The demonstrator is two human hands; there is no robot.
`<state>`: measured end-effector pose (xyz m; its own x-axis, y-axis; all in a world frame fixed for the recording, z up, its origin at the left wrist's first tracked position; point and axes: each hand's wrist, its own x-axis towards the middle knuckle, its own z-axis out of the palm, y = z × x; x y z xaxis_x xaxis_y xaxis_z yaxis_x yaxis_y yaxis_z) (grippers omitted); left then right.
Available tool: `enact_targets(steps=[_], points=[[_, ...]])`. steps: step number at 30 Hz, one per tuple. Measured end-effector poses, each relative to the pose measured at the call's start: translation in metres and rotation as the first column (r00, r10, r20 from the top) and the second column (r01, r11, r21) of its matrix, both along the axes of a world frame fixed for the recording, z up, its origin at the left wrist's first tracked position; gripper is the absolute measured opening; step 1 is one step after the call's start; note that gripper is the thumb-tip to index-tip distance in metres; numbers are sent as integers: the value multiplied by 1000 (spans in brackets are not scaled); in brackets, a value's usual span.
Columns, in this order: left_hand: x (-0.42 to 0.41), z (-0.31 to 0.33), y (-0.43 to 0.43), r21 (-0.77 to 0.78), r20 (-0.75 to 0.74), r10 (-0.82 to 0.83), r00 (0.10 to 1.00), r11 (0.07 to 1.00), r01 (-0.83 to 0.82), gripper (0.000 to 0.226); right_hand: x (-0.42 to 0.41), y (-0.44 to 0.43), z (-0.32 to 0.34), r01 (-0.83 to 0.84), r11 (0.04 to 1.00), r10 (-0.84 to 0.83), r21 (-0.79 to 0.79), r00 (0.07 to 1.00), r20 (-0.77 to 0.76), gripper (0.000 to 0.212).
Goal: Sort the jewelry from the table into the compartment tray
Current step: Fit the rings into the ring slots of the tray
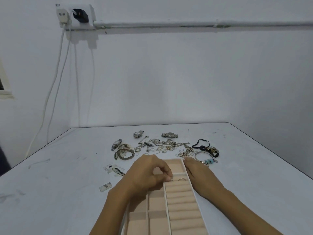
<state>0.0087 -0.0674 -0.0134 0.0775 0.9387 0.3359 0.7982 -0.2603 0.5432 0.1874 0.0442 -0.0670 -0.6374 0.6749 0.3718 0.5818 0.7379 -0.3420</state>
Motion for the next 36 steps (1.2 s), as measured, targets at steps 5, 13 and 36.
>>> enact_targets(steps=[5, 13, 36], points=[[-3, 0, -1, 10, -119, -31, 992, 999, 33, 11, 0, 3, -2, -19, 1000, 19, 19, 1000, 12, 24], [-4, 0, 0, 9, -180, -71, 981, 997, 73, 23, 0, 9, -10, -11, 998, 10, 59, 1000, 26, 24], [10, 20, 106, -56, -281, 377, 882, 911, -408, 18, -27, 68, 58, 290, 949, -291, -123, 957, 14, 22]])
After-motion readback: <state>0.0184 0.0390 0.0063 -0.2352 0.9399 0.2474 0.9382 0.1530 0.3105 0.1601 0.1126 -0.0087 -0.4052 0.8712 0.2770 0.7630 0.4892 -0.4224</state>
